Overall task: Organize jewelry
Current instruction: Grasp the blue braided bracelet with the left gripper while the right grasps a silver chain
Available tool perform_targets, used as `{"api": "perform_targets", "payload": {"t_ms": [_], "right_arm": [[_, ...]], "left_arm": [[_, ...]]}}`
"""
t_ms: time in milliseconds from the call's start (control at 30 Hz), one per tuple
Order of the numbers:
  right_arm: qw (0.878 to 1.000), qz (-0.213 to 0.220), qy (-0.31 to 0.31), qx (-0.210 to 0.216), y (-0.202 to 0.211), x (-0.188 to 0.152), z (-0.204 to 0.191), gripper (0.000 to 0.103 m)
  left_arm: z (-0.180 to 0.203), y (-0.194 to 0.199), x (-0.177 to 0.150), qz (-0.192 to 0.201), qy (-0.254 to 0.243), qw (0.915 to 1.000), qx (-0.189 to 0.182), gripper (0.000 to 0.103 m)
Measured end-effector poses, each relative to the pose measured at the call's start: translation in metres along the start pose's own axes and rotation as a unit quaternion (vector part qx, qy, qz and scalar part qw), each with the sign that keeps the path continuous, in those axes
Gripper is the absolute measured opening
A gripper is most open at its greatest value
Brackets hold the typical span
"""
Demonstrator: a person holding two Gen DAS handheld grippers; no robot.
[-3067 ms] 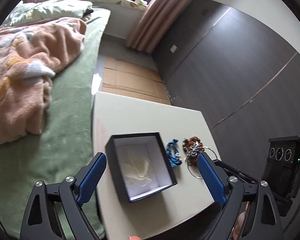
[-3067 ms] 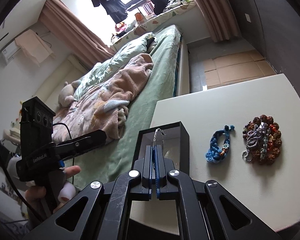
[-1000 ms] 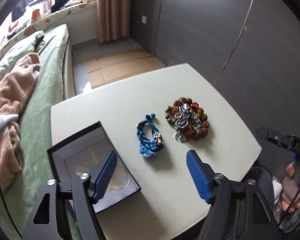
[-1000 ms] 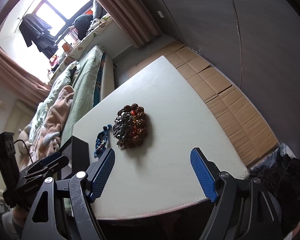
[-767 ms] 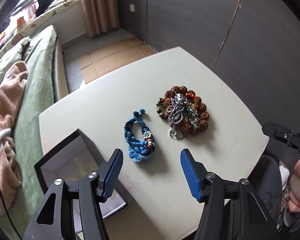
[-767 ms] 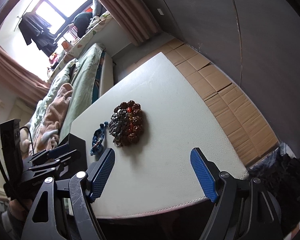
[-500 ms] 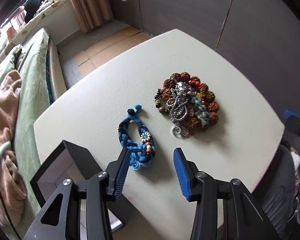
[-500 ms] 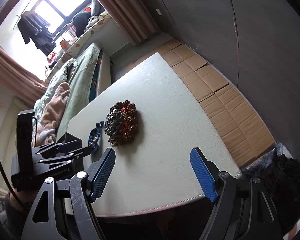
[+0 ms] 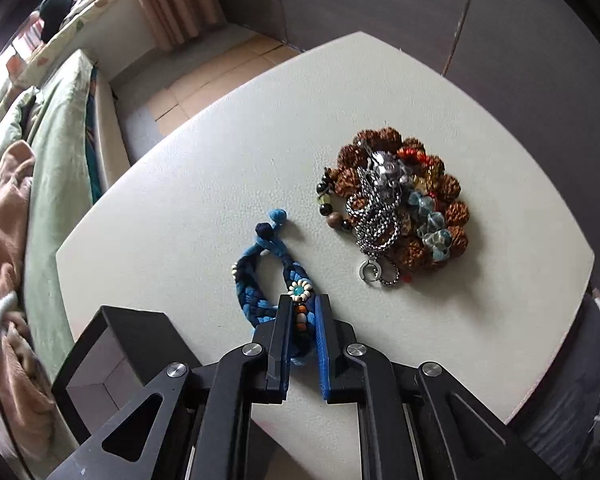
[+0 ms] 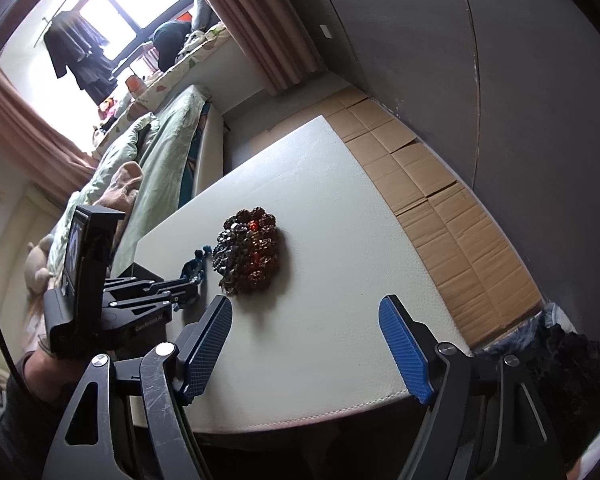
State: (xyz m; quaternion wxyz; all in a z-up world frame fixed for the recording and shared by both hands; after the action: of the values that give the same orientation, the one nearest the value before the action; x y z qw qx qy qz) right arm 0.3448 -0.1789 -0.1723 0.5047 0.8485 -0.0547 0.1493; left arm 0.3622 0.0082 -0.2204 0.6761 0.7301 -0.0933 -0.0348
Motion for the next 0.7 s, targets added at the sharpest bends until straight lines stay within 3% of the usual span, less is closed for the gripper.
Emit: {"api": "perform_targets", "payload": {"t_ms": [200,433,700], "right_arm": [[0.999,-0.023,0.009,0.027,-0.019,0.006,-0.020,0.057],[0.997,-0.048,0.022,0.050,-0.044,0.014,-0.051,0.053],[0.996,-0.072,0.059,0.005,-0.075,0.027,-0.076,0.047]], "left_arm": [[-0.015,0.025,-0.005,0.030,0.019,0.9992,-0.019,0.011],[-0.039,0.066,-0.020,0.071,0.049,0.9957,-0.033,0.011],[-0.065,0.102,-0.040,0.111,0.086,0.9885,-0.057,0.011]]}}
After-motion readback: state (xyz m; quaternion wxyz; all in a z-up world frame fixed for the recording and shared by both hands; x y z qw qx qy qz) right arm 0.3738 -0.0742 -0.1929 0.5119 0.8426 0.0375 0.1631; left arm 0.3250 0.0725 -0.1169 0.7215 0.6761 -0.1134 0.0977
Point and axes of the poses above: each gripper's, at about its wrist camera, not at the fingertips, and y roughly against the way its jaws point, z to its right, x to its top, the point moved 9 cm from there along -y, roughly the way its jaws point, and after that the axes turned 14 degrees about -z, right-handed, at the moved point
